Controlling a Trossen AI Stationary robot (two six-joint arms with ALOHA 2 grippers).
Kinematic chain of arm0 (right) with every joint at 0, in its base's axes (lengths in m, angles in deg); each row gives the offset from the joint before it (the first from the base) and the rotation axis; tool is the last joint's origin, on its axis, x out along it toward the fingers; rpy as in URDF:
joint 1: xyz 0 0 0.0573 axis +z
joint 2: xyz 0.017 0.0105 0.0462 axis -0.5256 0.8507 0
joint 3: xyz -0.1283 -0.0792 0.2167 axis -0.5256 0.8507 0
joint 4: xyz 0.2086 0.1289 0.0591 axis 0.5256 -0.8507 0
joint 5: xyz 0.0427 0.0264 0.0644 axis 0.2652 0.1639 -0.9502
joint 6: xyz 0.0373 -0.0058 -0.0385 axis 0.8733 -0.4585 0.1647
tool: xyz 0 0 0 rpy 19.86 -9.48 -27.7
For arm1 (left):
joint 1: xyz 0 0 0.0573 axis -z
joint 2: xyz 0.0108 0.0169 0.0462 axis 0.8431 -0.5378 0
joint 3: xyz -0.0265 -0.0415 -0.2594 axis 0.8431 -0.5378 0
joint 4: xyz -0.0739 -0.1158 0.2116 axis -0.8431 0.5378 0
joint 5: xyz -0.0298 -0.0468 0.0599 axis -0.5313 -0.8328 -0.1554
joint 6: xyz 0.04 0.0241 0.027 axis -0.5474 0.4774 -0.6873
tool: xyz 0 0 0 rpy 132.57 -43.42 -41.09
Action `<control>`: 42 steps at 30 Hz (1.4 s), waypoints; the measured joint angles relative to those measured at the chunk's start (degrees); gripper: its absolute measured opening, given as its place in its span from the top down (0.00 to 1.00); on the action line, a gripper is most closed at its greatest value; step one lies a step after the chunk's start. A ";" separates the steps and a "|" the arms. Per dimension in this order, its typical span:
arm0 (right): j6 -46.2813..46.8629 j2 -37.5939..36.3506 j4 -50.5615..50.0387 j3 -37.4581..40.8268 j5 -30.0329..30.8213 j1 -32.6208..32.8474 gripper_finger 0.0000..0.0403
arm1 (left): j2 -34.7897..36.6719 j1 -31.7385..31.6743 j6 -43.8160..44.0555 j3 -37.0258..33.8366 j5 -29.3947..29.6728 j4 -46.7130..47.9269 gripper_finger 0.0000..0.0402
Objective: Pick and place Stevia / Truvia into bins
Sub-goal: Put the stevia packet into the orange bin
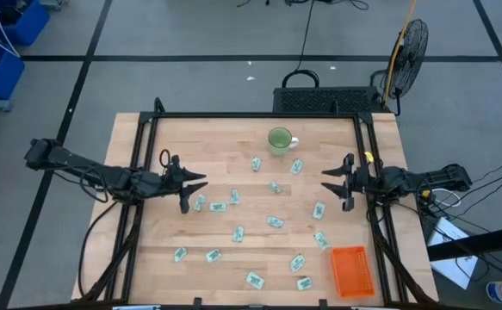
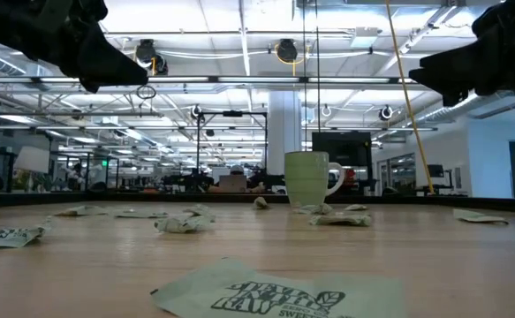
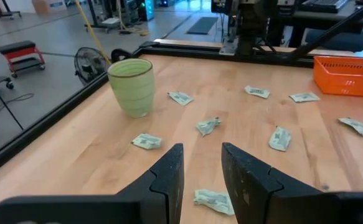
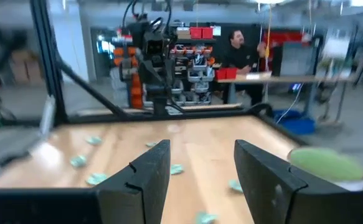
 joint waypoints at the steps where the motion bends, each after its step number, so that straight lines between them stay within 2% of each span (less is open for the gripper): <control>1: 2.88 0.00 -0.02 0.00 0.01 0.00 0.57 | 0.02 -0.02 -0.03 0.00 0.01 -0.02 0.72; 5: 7.30 0.00 -0.20 0.01 0.07 -0.01 0.57 | 0.02 -0.23 -2.36 0.00 0.04 -0.03 0.72; 7: 5.65 0.00 -0.20 0.02 0.54 -0.09 0.57 | 0.02 -0.35 -3.62 0.00 0.47 -0.22 0.72; 12: 1.99 0.64 0.88 0.02 6.14 -0.15 0.57 | 0.02 -1.56 -4.71 0.00 1.35 -1.46 0.72; 16: 0.10 4.41 5.71 -1.56 6.13 -0.15 0.57 | 0.02 -3.21 -4.71 0.00 1.35 -1.64 0.72; 20: -0.03 13.46 4.13 -6.46 6.01 -0.15 0.57 | 0.02 -5.27 -4.97 0.00 1.33 -4.42 0.72; 26: -0.23 33.63 -0.38 -18.75 5.03 -0.42 0.57 | 0.02 -8.17 -5.61 0.00 0.88 -14.78 0.72; 31: -0.27 49.89 1.27 -26.95 3.09 -2.51 0.57 | -0.44 -10.29 -6.98 0.00 -7.88 -27.21 0.72; 34: 0.00 58.34 11.43 -29.23 3.04 -4.53 0.57 | -1.03 -11.04 -7.22 0.00 -8.90 -33.39 0.72; 37: -0.08 64.15 26.46 -30.98 3.29 -6.20 0.57 | -1.28 -11.73 -8.63 0.02 -6.10 -37.15 0.72; 42: 2.43 66.46 38.78 -32.76 3.42 -7.32 0.57 | -1.31 -11.81 -12.47 0.02 -5.74 -37.35 0.72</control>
